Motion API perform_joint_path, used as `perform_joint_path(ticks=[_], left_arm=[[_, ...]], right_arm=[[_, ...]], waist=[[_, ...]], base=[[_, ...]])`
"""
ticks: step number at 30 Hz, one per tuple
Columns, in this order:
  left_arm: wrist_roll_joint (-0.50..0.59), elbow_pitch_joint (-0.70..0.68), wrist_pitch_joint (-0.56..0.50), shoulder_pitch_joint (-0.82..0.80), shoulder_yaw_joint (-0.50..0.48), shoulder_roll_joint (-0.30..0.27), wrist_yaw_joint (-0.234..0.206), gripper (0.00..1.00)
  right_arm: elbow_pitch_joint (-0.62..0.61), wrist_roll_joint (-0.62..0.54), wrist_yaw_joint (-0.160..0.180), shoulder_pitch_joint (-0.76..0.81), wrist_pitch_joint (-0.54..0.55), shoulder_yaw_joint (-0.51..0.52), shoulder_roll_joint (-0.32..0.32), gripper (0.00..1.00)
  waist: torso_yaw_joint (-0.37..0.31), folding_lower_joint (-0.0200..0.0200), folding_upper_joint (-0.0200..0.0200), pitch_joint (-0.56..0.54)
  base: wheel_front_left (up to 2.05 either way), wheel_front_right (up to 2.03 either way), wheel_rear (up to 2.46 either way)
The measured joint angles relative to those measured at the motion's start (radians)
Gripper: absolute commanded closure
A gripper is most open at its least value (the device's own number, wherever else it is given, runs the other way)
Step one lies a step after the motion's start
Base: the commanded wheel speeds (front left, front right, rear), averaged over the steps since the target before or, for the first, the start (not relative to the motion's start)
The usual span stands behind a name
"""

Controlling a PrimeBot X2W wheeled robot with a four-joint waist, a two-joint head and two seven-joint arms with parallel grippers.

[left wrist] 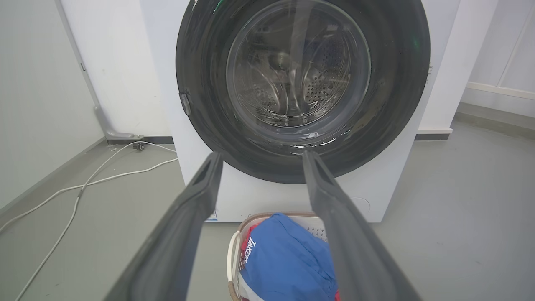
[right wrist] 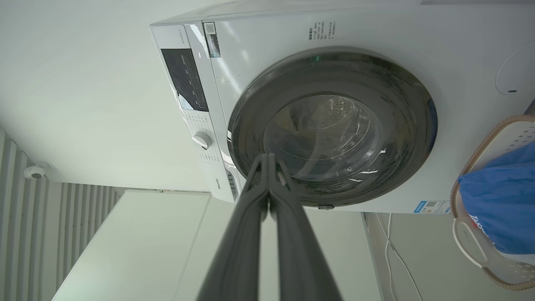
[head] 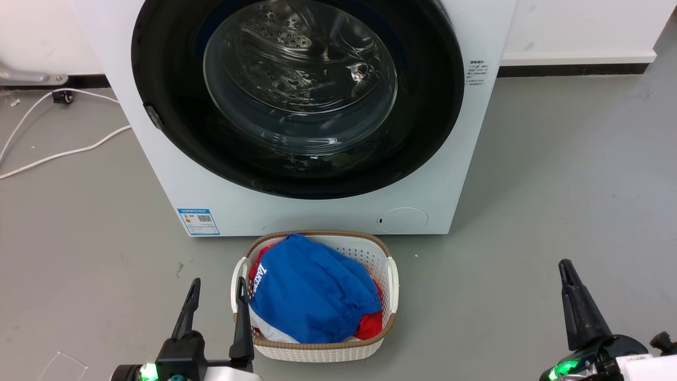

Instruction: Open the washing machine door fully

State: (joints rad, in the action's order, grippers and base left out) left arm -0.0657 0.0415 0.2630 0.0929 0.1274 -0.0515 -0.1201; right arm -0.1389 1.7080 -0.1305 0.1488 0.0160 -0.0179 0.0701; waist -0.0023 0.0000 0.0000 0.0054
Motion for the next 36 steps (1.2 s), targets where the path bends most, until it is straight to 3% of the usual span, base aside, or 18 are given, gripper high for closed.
perform_joint_path(ticks=[19, 23, 28, 36], left_arm=[[0.011, -0.006, 0.000, -0.024, 0.007, 0.000, -0.004, 0.00], [0.015, -0.008, 0.000, -0.050, 0.016, 0.000, -0.003, 0.00], [0.017, -0.018, 0.000, -0.113, 0.027, 0.000, -0.003, 0.00], [0.017, -0.041, 0.000, -0.215, 0.040, 0.000, 0.005, 0.00]], right_arm=[[0.057, 0.001, 0.000, -0.049, 0.027, 0.102, -0.019, 1.00], [0.113, -0.008, 0.000, -0.156, 0.044, 0.161, -0.013, 1.00], [0.221, -0.011, 0.000, -0.382, 0.108, 0.230, 0.051, 1.00], [0.403, -0.073, 0.000, -0.720, 0.188, 0.214, 0.161, 1.00]], waist=[[0.016, 0.0000, 0.0000, 0.042], [0.023, 0.0000, 0.0000, 0.080], [0.033, 0.0000, 0.0000, 0.152], [0.044, 0.0002, 0.0000, 0.279]], base=[[0.00, 0.00, 0.00], [0.00, 0.00, 0.00], [0.00, 0.00, 0.00], [0.00, 0.00, 0.00]])
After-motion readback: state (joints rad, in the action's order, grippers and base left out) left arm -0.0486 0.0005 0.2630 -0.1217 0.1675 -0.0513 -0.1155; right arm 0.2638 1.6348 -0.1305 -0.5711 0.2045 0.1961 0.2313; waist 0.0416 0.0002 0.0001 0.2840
